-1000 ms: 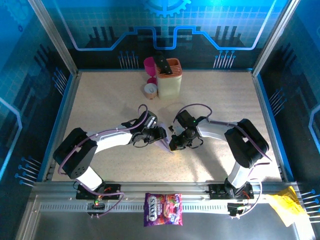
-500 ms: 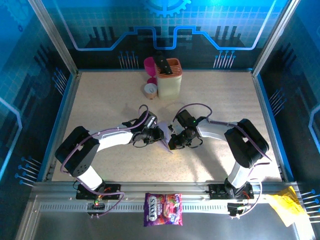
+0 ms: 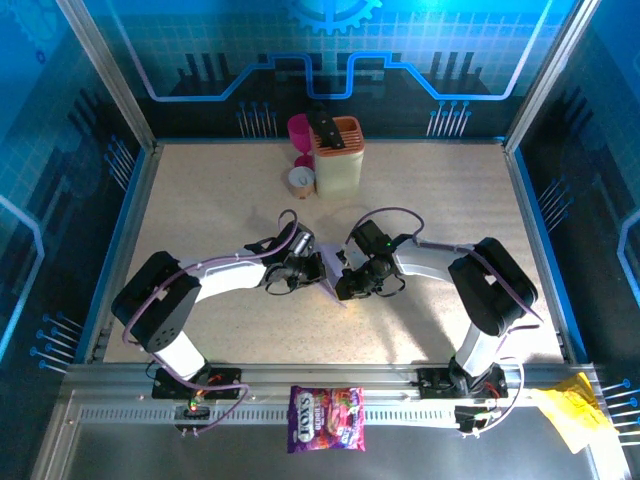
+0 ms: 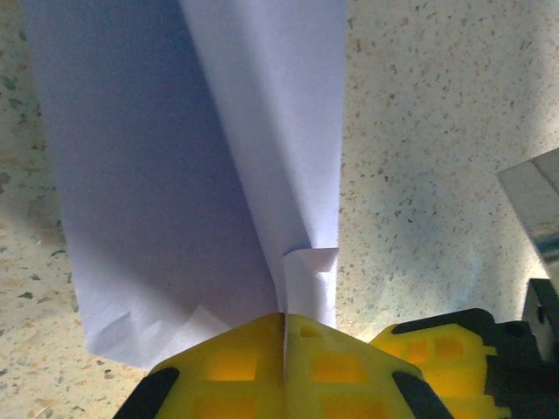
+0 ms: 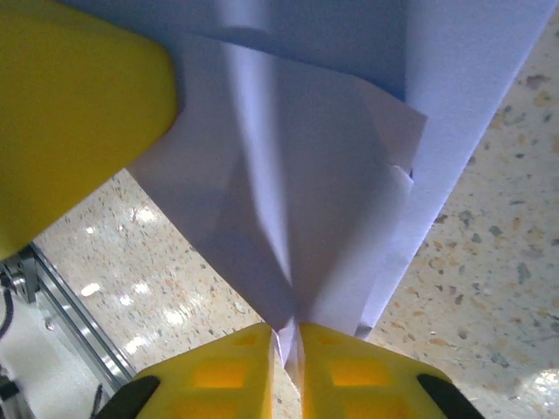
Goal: Fold a paper plane with a square sheet of paper (pick it up from the middle)
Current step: Fourth fold the wing at the center of the table.
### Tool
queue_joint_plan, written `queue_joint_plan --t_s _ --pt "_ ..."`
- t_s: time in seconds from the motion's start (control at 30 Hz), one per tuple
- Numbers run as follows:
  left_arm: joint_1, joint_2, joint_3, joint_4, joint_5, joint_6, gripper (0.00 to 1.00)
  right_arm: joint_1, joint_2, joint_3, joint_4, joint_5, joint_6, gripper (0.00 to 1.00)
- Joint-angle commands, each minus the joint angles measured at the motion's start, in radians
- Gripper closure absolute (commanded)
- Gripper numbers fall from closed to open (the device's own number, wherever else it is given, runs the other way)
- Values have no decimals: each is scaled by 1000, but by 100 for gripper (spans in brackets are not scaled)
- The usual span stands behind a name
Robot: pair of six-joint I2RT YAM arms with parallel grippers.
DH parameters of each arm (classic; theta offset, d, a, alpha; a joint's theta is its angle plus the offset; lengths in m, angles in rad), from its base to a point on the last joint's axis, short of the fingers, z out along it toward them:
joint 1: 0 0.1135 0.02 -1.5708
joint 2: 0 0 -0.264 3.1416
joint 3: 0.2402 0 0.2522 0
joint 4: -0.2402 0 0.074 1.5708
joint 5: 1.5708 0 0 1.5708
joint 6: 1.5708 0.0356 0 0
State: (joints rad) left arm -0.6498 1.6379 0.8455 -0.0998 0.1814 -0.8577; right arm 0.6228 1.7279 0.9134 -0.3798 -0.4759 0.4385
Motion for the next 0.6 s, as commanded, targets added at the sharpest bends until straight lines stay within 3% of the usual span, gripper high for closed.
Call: queue_joint_plan --t_s 0.0,0.3,0.57 --pt "9 13 9 -10 30 9 100 15 -37 -13 11 25 -2 79" --pt "9 11 19 -25 54 -52 100 56 -138 -11 3 148 -48 70" --pt "10 8 23 -60 54 -107 100 173 -112 18 -35 327 -65 68"
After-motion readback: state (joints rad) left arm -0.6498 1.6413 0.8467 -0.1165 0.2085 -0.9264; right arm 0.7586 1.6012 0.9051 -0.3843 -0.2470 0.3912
